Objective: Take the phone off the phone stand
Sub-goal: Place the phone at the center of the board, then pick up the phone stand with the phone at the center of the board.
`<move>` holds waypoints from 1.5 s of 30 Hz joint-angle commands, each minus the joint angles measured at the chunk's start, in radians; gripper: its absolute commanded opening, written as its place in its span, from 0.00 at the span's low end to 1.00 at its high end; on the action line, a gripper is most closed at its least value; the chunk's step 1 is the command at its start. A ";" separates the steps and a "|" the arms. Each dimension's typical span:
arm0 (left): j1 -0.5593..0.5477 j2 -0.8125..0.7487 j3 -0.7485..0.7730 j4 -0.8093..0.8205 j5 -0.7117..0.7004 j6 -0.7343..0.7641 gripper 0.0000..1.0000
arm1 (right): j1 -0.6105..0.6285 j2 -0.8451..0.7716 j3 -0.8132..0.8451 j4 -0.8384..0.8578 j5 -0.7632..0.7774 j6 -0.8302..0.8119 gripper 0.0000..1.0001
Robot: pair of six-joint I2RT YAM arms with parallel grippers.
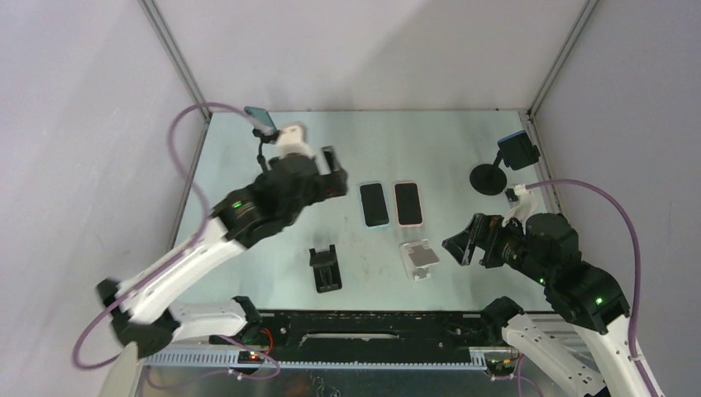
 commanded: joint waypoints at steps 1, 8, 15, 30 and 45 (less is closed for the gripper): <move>0.011 -0.267 -0.112 -0.103 0.002 0.128 0.98 | -0.005 -0.049 -0.027 0.022 0.088 0.113 0.98; 0.045 -0.587 -0.245 -0.181 0.001 0.261 1.00 | -0.004 -0.097 -0.043 -0.097 0.262 0.191 0.97; 0.055 -0.646 -0.338 -0.214 -0.006 0.301 1.00 | -0.005 -0.120 -0.042 -0.095 0.367 0.226 0.97; 0.054 -0.745 -0.424 -0.253 -0.057 0.305 1.00 | -0.044 0.225 0.280 -0.031 0.436 -0.072 0.99; 0.054 -0.797 -0.481 -0.204 -0.073 0.298 0.98 | -0.657 0.572 0.385 0.227 0.044 -0.140 1.00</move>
